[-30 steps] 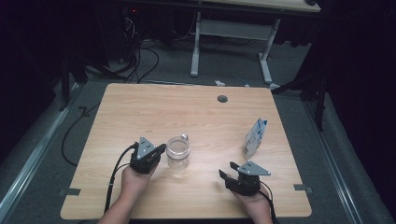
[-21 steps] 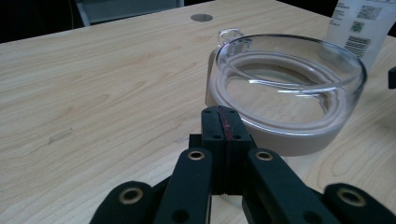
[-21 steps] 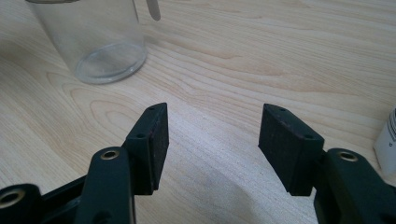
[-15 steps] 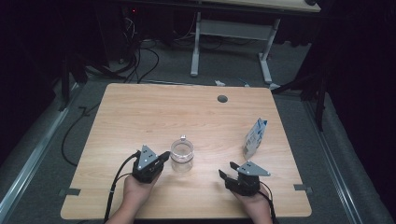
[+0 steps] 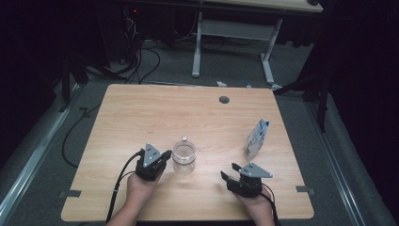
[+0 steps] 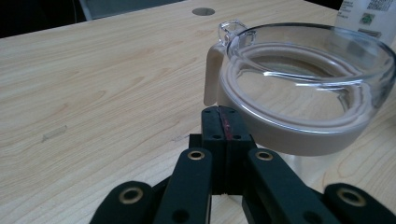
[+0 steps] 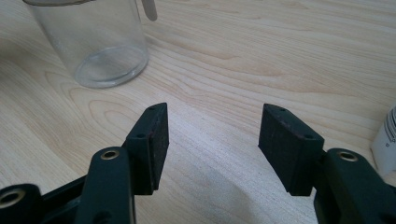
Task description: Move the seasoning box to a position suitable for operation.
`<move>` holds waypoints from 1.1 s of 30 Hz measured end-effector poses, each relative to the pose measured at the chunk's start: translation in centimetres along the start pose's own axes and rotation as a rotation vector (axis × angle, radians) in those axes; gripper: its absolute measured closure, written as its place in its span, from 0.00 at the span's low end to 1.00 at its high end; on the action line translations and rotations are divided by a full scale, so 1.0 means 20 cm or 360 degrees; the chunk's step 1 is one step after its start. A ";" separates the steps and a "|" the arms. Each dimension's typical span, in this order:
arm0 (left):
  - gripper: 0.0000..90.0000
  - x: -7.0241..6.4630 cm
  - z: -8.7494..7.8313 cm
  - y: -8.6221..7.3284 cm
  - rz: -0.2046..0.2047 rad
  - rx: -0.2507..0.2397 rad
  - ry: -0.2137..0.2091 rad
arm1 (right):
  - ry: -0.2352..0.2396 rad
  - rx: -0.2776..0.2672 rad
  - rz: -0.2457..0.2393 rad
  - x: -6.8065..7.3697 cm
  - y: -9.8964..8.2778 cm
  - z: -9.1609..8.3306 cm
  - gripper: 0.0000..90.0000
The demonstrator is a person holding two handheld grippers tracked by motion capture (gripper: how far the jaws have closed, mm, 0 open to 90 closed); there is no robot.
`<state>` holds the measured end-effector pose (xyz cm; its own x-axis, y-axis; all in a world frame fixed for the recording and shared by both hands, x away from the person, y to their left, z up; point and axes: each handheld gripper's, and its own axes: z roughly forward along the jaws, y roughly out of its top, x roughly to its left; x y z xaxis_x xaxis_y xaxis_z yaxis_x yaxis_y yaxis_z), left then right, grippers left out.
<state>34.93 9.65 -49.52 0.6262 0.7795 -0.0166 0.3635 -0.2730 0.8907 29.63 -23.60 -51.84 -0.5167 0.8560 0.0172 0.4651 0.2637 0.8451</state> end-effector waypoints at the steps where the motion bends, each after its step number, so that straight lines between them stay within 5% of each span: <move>1: 1.00 -0.01 -0.01 0.00 0.0004 0.0001 -0.0011 | 0.0001 0.0002 0.0003 0.00 0.00 0.00 0.48; 33: 1.00 -0.28 -0.01 -0.03 0.0090 -0.0013 -0.0261 | -0.0080 -0.0033 0.0025 -0.02 0.01 0.00 0.57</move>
<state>31.08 5.65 -49.90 0.7497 0.6606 -0.0398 0.3196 -0.3086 0.8959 29.81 -23.89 -51.71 -0.4724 0.8814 0.0039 0.4576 0.2415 0.8558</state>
